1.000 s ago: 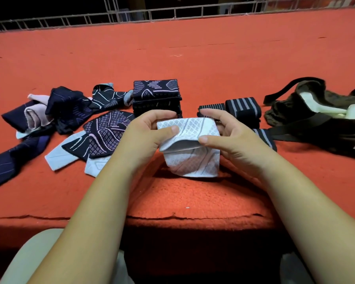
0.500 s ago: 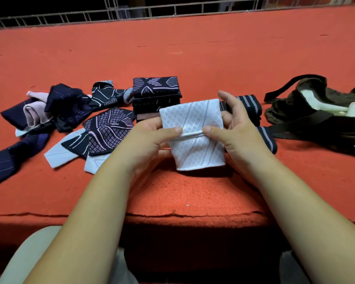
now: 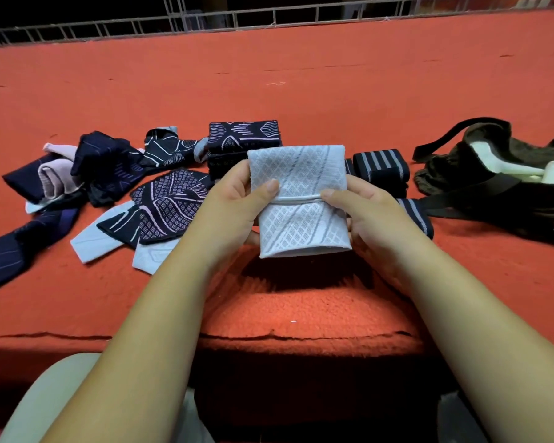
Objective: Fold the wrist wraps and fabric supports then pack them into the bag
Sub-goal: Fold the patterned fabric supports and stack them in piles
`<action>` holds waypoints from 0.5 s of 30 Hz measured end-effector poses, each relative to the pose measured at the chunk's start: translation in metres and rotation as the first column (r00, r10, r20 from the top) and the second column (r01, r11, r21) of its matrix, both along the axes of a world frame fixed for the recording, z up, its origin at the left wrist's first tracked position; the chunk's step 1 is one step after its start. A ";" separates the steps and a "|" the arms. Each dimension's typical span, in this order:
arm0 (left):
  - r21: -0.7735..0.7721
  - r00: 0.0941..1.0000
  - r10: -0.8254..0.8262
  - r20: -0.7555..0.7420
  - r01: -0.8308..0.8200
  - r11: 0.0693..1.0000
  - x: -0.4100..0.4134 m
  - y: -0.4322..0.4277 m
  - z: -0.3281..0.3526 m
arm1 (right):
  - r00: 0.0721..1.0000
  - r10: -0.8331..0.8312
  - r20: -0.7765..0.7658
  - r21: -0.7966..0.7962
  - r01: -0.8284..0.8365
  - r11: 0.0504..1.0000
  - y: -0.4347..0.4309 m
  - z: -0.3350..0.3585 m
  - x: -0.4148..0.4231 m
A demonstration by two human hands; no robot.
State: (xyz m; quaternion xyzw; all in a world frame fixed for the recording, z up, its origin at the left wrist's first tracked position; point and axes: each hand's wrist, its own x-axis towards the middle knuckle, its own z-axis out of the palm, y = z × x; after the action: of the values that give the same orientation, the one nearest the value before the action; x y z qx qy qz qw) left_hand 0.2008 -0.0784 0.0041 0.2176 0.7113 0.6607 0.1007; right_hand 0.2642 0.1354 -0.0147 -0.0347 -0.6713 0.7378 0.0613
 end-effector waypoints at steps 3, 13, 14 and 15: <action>0.015 1.000 -0.004 0.016 0.004 1.000 -0.002 -0.002 -0.001 | 1.000 0.001 0.031 -0.069 0.001 0.998 0.000 0.003 0.000; 0.242 0.972 -0.116 0.203 0.065 0.968 -0.010 -0.005 -0.005 | 0.995 0.102 0.014 -0.366 -0.090 0.926 0.002 -0.001 -0.006; 0.247 0.969 -0.119 0.215 0.064 0.967 -0.010 -0.005 -0.004 | 0.994 0.111 0.019 -0.419 -0.092 0.903 0.003 -0.002 -0.008; 0.243 0.968 -0.106 0.229 0.048 0.969 -0.010 -0.005 -0.004 | 0.992 0.124 0.027 -0.483 -0.096 0.870 0.004 -0.002 -0.009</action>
State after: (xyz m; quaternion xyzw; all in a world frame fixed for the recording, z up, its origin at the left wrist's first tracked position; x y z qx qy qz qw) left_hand 0.1905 -0.0838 0.0006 0.1740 0.6013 0.7576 0.1852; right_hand 0.2555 0.1392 -0.0171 -0.0316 -0.4696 0.8822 -0.0102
